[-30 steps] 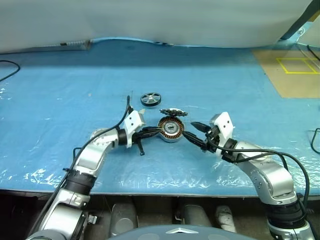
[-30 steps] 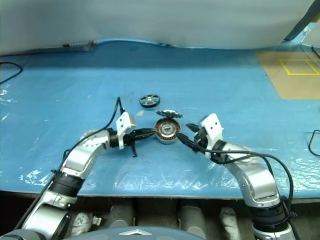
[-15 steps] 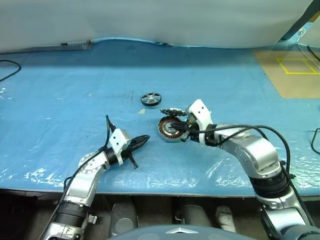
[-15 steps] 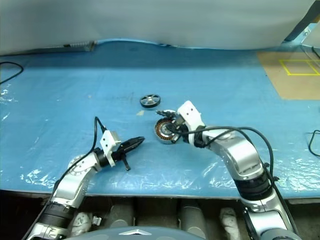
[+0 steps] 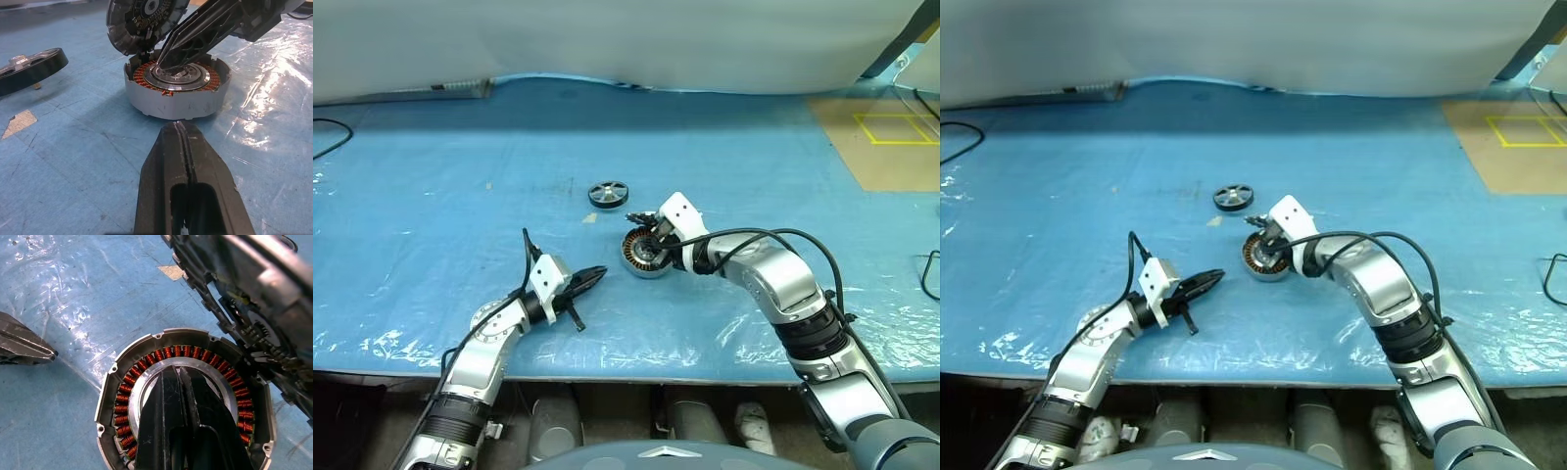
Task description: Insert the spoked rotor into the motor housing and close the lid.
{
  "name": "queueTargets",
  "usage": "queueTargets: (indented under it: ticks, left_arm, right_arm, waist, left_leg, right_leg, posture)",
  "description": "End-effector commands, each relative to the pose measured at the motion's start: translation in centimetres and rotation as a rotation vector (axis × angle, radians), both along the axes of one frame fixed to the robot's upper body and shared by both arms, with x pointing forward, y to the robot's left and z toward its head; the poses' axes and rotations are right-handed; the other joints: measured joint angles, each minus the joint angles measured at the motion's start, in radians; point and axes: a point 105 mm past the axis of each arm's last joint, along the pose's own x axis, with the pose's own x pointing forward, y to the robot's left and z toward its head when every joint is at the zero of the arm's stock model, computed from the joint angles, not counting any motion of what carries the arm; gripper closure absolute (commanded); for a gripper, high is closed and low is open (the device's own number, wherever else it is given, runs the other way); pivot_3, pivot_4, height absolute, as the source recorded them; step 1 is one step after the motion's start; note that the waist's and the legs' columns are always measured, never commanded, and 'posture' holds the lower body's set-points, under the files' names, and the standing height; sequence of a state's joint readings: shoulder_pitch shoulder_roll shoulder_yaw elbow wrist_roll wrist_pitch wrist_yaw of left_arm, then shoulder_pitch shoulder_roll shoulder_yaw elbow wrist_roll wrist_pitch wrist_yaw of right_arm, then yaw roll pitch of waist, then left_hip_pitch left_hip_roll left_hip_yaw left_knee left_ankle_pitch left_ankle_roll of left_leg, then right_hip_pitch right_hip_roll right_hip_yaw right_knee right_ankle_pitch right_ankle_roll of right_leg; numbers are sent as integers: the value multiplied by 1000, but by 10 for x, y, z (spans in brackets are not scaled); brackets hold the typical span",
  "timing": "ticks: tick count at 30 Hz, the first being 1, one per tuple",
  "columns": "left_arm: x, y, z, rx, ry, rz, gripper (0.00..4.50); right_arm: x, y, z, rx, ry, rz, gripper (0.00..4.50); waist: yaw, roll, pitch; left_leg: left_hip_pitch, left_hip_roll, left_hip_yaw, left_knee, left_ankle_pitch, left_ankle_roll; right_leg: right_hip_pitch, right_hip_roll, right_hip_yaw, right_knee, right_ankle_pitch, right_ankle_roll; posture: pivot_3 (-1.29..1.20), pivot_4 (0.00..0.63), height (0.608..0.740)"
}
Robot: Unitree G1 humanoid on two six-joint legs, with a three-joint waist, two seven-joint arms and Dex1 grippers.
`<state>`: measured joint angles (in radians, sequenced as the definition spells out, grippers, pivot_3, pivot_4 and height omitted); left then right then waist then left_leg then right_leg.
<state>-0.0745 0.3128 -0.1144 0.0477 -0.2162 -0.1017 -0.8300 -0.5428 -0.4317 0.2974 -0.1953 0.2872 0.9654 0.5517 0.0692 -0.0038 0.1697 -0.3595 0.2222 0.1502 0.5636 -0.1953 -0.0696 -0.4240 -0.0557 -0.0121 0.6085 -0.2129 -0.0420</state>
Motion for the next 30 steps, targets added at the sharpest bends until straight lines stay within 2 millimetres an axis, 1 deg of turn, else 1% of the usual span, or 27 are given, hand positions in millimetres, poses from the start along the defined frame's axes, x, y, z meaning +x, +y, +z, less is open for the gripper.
queueTargets:
  ticks: [1, 13, 23, 30]
  left_arm:
    - [0, -2, 6, -14, -25, -15, 4500]
    - [0, -6, 6, -24, -16, -22, 4500]
    - [0, -5, 5, -25, -10, -17, 4500]
    - [0, -6, 4, -26, -4, -18, 4500]
  right_arm:
    - [2, 3, 14, 8, -54, 23, 4456]
    - [-5, -3, 11, -16, -31, 22, 4456]
    - [-18, -2, 4, -27, 11, 55, 4456]
    - [-16, -11, -3, -56, 21, 15, 4456]
  waist:
    - [0, 0, 0]
    - [0, 0, 0]
    - [1, 0, 0]
    - [1, 0, 0]
  left_leg:
    - [0, 0, 0, 0, 0, 0]
    - [1, 0, 0, 0, 0, 0]
    - [1, 0, 0, 1, 0, 0]
    - [2, 0, 1, 1, 0, 0]
  right_leg:
    - [0, 0, 0, 0, 0, 0]
    - [0, 0, 0, 1, 0, 0]
    - [0, 0, 1, 1, 0, 0]
    - [1, 0, 1, 2, 0, 0]
  posture:
    - [0, 150, 740]
    - [0, 150, 740]
    - [0, 150, 740]
    - [0, 150, 740]
